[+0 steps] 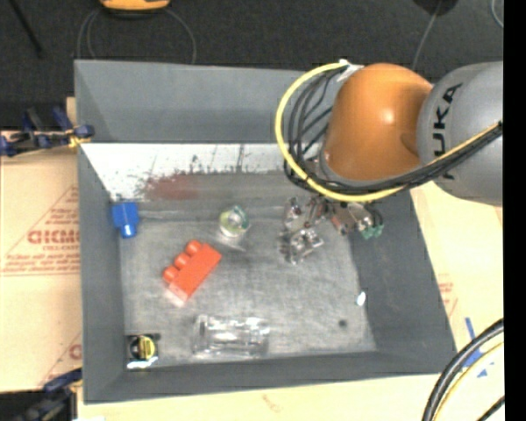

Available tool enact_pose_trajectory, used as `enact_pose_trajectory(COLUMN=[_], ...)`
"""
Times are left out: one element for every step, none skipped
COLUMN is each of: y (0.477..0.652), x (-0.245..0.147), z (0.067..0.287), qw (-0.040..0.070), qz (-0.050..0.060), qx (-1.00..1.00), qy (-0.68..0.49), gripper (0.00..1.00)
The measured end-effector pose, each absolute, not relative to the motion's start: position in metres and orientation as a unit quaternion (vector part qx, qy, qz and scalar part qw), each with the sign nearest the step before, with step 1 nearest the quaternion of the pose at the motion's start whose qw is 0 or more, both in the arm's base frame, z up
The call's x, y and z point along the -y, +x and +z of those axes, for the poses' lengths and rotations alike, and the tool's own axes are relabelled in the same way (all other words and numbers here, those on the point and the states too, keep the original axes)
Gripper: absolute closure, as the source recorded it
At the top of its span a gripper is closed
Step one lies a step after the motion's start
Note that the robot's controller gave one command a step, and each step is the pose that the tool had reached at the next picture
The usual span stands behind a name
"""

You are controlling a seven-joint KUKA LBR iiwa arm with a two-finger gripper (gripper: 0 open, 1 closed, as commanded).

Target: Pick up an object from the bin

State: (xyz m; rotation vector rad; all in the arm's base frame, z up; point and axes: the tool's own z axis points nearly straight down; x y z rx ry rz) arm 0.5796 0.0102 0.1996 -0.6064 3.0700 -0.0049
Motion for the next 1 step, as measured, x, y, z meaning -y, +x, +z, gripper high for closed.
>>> enact_pose_trajectory(y=[0.589], x=[-0.0112], z=[0.2496], qw=[0.005], qz=[-0.002], qx=[-0.95], qy=[-0.313], gripper=[1.0])
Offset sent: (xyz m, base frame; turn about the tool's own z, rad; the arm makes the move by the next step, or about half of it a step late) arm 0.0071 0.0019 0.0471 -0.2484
